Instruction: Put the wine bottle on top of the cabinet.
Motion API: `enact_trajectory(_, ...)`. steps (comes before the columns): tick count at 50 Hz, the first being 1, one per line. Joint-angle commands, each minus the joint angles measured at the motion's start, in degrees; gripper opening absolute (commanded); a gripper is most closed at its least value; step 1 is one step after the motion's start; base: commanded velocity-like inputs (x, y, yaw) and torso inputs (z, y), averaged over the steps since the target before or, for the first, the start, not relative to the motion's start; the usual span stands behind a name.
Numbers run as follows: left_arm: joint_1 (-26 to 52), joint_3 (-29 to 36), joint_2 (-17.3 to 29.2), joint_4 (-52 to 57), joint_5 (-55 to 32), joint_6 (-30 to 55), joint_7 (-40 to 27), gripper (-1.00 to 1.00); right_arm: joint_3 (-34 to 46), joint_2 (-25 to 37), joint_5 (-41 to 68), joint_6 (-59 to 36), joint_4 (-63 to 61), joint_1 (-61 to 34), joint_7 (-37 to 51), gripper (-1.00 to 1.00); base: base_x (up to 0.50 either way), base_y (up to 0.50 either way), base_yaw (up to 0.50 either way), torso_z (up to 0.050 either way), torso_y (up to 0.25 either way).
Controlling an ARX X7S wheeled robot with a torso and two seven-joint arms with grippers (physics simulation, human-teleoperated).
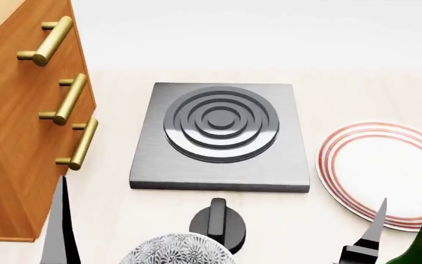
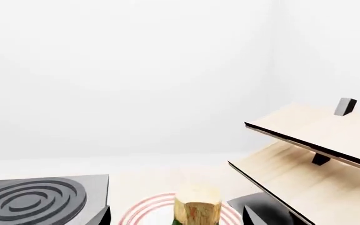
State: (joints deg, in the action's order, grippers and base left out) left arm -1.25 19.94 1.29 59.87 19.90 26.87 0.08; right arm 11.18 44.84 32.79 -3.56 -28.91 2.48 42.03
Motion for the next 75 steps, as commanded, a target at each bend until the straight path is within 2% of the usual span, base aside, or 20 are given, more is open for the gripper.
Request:
enact_trajectory(1, -0.19, -2.4, -1.27, 0.13, -2.03, -1.21, 2.05, 1.0, 0.17, -2.72, -1.11, 0.66, 3.87, -1.17, -2.42, 1.0, 0.0, 0.0, 0.0, 0.0, 0.0)
enact_trajectory(29, -0.26, -1.63, -1.26, 0.13, -1.6, -0.78, 2.02, 1.0, -1.48, -2.55, -0.07, 2.15, 4.31, -0.9, -2.98, 1.0, 0.0, 0.0, 0.0, 0.0, 0.0)
enact_trajectory(30, -0.27, -1.65, -1.26, 0.13, -1.61, -0.8, 2.04, 1.0, -1.64, -2.66, 0.19, 2.55, 4.32, -0.78, -3.18, -1.0, 0.0, 0.0, 0.0, 0.0, 0.0)
enact_trajectory(47, -0.26, -1.33, -1.26, 0.13, -1.38, -0.54, 2.05, 1.0, -0.84, -3.06, -0.64, 2.81, 5.19, -0.57, -3.83, -1.0, 0.0, 0.0, 0.0, 0.0, 0.0)
enact_trajectory(55, -0.28, -1.13, -1.26, 0.13, -1.3, -0.55, 2.11, 1.0, -0.89, -1.27, -0.4, 0.44, 2.46, -2.07, -3.41, -1.0, 0.0, 0.0, 0.0, 0.0, 0.0)
enact_trajectory(66, -0.2, -0.9, -1.26, 0.13, -1.24, -0.23, 2.03, 1.0, -2.72, 5.26, 7.39, -11.62, -5.88, -14.37, -1.83, -1.0, 0.0, 0.0, 0.0, 0.0, 0.001)
enact_trajectory(70, -0.27, -1.11, -1.26, 0.13, -1.38, -0.36, 2.12, 1.0, -4.15, 7.89, 10.83, -16.04, -8.05, -20.61, -0.78, -1.0, 0.0, 0.0, 0.0, 0.0, 0.0)
enact_trajectory(75, -0.16, -0.87, -1.26, 0.13, -1.27, -0.18, 2.11, 1.0, -2.35, 8.82, 14.19, -22.39, -8.45, -30.94, -1.14, -1.0, 0.0, 0.0, 0.0, 0.0, 0.0)
